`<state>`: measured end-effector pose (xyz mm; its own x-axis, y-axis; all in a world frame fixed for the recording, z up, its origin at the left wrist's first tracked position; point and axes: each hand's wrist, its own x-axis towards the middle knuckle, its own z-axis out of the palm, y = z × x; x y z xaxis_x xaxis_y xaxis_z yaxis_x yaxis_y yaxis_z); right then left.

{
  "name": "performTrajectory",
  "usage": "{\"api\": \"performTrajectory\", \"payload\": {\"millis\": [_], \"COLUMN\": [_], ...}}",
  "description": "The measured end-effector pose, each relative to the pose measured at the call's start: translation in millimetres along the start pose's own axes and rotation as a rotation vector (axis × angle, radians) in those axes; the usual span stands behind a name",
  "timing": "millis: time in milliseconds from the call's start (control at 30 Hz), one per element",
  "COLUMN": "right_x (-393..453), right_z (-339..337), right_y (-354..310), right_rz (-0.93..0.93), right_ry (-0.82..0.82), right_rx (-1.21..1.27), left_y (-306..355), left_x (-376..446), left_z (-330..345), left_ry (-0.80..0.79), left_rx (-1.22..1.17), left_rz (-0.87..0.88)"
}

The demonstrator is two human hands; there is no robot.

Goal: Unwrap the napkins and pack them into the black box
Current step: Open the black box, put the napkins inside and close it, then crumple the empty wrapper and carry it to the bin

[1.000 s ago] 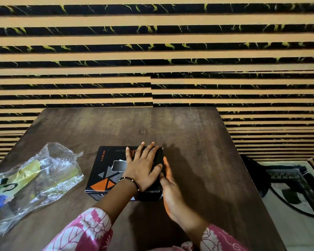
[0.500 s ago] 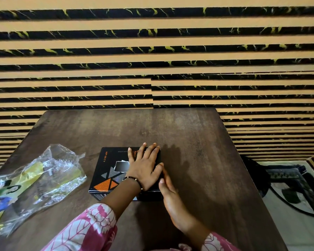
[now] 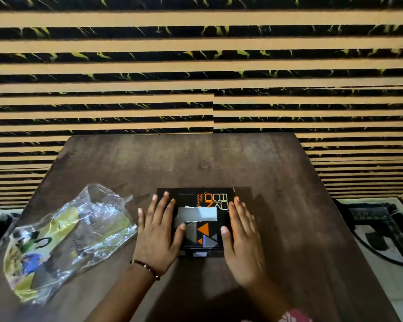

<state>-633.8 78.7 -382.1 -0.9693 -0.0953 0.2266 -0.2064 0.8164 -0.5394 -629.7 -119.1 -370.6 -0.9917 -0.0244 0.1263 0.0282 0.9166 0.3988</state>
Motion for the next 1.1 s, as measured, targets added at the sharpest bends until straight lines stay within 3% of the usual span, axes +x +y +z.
{"api": "performTrajectory", "payload": {"millis": [233, 1100], "right_x": [15, 255], "right_z": [17, 64], "right_y": [0, 20], "right_rz": [0.036, 0.0], "right_ry": [-0.106, -0.03], "right_rx": [-0.283, -0.313], "left_y": [-10, -44], "left_x": [11, 255], "left_z": [12, 36], "left_ry": [-0.033, 0.0], "left_rx": [0.072, 0.058], "left_rz": [0.027, 0.066]}}
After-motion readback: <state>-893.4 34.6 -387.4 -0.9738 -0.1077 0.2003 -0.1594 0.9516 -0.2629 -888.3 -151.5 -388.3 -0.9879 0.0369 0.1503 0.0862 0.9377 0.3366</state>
